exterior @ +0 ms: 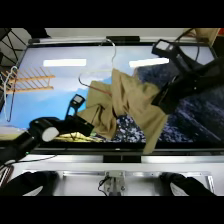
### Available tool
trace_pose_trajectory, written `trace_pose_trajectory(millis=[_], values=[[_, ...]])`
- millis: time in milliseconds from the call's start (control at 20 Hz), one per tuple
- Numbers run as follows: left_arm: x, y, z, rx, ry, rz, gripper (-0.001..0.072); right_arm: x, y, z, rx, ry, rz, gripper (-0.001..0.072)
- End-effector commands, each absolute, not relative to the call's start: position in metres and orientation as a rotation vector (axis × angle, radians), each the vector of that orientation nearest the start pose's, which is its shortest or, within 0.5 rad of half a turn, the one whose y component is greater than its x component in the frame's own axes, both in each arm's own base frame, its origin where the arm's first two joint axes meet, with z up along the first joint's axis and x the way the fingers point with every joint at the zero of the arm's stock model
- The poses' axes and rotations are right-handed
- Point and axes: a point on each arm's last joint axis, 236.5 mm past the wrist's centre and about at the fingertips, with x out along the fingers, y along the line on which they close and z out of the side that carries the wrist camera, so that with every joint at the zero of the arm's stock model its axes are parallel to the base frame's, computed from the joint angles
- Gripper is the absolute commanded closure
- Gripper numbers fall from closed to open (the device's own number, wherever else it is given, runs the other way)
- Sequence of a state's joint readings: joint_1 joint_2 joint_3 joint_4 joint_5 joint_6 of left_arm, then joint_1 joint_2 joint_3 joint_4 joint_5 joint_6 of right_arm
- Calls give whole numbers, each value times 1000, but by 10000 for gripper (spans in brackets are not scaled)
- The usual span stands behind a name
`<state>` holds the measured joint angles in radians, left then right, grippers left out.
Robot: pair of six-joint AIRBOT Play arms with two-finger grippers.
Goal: Fold the shirts.
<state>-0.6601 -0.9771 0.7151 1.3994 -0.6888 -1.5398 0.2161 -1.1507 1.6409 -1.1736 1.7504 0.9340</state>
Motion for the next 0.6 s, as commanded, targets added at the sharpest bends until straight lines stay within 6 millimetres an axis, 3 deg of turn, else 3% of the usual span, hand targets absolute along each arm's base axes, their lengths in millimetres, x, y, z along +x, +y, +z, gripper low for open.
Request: trace_pose_trajectory(millis=[0, 50, 150, 550], values=[[253, -281, -13, 230, 910, -685, 207, 284, 156, 195, -483, 1059, 903, 649], [248, -287, -21, 228, 930, -689, 159, 284, 156, 195, -484, 1059, 902, 648], [246, -301, -29, 177, 935, -689, 152, 284, 156, 195, -484, 1059, 902, 648], [288, -343, -41, 74, 818, -708, 159, 284, 156, 195, -478, 1061, 902, 648]])
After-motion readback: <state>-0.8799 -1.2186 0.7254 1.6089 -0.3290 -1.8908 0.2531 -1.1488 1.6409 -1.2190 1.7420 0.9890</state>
